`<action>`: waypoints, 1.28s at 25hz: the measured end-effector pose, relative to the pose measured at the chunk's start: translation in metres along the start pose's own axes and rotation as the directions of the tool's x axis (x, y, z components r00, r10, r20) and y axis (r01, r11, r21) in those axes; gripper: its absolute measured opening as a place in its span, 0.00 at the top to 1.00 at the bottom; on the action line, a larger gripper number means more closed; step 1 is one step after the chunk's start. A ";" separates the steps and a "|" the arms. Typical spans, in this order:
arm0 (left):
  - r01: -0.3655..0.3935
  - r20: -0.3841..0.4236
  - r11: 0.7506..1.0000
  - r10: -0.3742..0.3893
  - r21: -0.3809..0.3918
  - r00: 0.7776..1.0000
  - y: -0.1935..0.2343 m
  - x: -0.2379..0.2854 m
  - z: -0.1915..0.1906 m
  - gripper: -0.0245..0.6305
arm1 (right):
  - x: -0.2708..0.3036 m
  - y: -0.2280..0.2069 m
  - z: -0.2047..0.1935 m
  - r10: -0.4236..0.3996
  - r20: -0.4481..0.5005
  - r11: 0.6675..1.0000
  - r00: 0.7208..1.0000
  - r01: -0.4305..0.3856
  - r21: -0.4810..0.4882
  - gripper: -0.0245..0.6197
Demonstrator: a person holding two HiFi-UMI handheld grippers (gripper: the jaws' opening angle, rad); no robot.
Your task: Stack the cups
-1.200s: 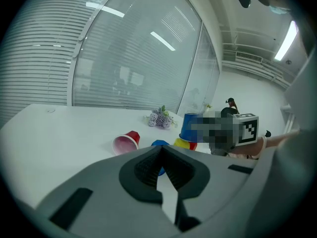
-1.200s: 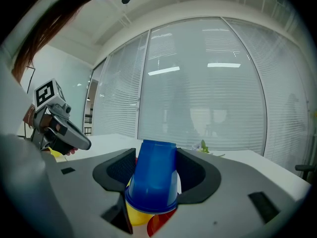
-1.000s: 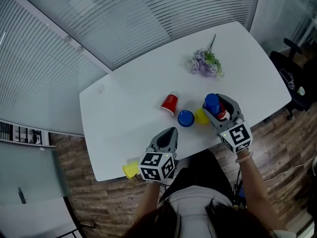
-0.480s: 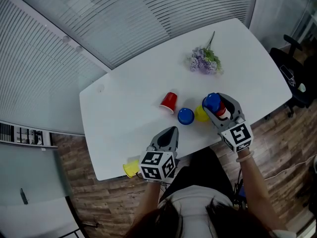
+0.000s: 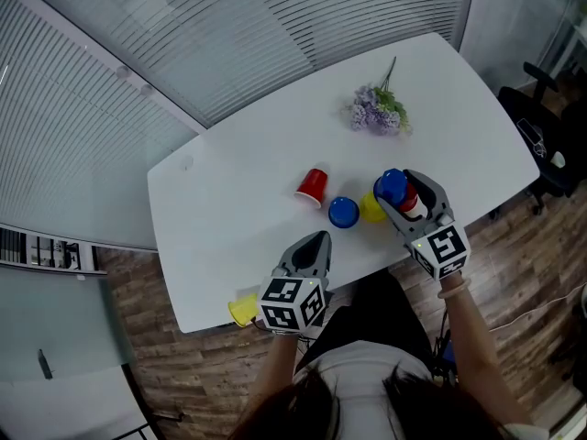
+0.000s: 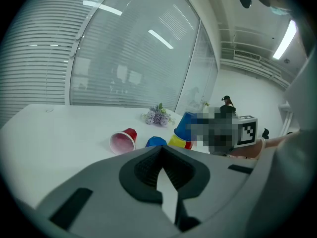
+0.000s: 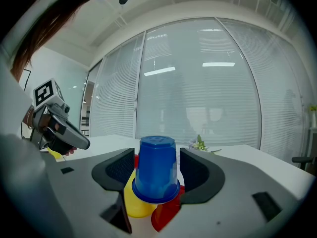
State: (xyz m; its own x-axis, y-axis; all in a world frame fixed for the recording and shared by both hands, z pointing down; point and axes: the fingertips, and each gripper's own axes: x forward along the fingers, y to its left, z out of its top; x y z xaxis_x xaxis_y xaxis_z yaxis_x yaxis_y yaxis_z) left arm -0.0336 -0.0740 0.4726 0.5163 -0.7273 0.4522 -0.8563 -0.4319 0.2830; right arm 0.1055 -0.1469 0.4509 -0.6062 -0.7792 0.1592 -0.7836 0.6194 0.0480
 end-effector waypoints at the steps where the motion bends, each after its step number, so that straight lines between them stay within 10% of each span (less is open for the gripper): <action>1: 0.001 0.002 1.000 -0.001 0.001 1.000 0.000 0.000 0.001 0.94 | -0.001 0.000 0.001 -0.003 0.002 1.000 1.000 0.003 0.000 0.51; 18: -0.006 0.065 1.000 0.005 0.020 0.998 0.016 -0.012 0.025 0.94 | -0.044 0.002 0.011 -0.088 0.042 0.996 0.995 0.087 0.015 0.53; 32: -0.007 0.014 0.998 0.006 0.055 1.000 0.047 0.002 0.051 0.93 | -0.063 -0.003 0.030 -0.134 0.057 0.991 0.989 0.135 0.001 0.85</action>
State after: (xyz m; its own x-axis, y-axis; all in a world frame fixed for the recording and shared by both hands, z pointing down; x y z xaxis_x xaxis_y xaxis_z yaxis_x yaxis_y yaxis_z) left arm -0.0736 -0.1227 0.4438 0.5107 -0.7374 0.4420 -0.8592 -0.4557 0.2325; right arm 0.1418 -0.1020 0.4111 -0.5020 -0.8596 0.0952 -0.8583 0.5087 0.0675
